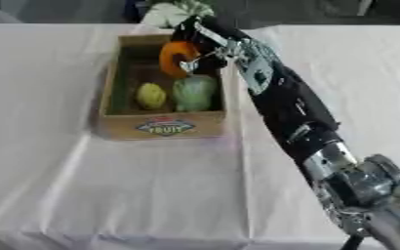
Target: Pick up objects on the table and place them in the box.
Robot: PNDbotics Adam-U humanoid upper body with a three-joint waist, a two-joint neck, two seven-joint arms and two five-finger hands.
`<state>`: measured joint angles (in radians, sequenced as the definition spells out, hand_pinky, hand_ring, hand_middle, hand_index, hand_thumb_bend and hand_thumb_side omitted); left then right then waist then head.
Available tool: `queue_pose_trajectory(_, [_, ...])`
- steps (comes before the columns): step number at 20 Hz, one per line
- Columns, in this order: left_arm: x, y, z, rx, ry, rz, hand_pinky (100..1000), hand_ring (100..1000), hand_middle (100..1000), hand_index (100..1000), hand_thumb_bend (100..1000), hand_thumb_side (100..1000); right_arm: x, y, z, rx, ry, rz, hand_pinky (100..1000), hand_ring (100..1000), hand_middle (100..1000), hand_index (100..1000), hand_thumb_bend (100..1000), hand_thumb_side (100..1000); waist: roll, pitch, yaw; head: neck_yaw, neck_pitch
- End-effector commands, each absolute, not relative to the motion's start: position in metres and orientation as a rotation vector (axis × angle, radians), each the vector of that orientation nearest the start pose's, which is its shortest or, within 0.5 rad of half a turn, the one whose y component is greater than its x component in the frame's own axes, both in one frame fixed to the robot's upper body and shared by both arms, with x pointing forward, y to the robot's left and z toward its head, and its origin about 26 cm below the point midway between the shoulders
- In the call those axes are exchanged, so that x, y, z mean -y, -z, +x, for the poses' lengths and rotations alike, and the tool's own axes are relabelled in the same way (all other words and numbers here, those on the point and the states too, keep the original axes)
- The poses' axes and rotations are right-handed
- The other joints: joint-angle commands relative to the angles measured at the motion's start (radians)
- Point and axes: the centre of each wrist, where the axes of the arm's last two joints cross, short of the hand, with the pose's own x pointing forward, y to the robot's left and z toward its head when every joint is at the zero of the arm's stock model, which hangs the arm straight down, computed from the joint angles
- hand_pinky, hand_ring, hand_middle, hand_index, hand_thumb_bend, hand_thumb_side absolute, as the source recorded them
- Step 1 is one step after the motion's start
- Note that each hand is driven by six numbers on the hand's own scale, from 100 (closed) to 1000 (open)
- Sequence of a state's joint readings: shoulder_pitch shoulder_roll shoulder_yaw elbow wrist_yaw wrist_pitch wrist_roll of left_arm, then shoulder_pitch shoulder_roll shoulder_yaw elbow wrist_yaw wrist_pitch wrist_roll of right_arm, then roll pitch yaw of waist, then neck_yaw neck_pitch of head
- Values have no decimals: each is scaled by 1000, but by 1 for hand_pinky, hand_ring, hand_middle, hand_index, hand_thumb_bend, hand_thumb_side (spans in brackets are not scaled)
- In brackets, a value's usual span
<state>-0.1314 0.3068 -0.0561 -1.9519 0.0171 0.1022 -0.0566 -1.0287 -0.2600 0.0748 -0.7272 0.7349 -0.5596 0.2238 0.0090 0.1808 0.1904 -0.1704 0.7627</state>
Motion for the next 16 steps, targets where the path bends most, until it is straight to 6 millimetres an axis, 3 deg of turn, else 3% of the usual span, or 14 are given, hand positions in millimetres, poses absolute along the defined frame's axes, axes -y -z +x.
queue_pose_trajectory(1, [-264,-141,285,1953,401,92,561,569,572,731,100,905,223,-172,501,1911,-1475,-502,623,640,634,759,219,282,4,-14,-2,0,-11])
queue_pose_trajectory(3, [-264,-140,285,1950,400,92,561,569,572,731,100,907,224,-171,501,1908,-1480,-495,638,665,691,798,276,382,5,-15,-5,1,-11])
queue_pose_trajectory(8, [-264,-138,285,1942,402,93,560,570,572,731,100,907,226,-186,501,1965,-1469,-464,664,714,799,855,402,503,5,-19,-14,6,-11])
queue_pose_trajectory(12, [-265,-137,284,1937,398,97,560,570,573,731,100,909,227,-204,497,2047,-1441,-456,667,724,831,873,456,530,4,-23,-26,9,-10])
queue_pose_trajectory(16, [-268,-135,284,1931,384,112,560,570,572,730,100,909,234,-217,488,2166,-1364,-440,651,699,802,856,360,422,5,-24,-42,22,-9])
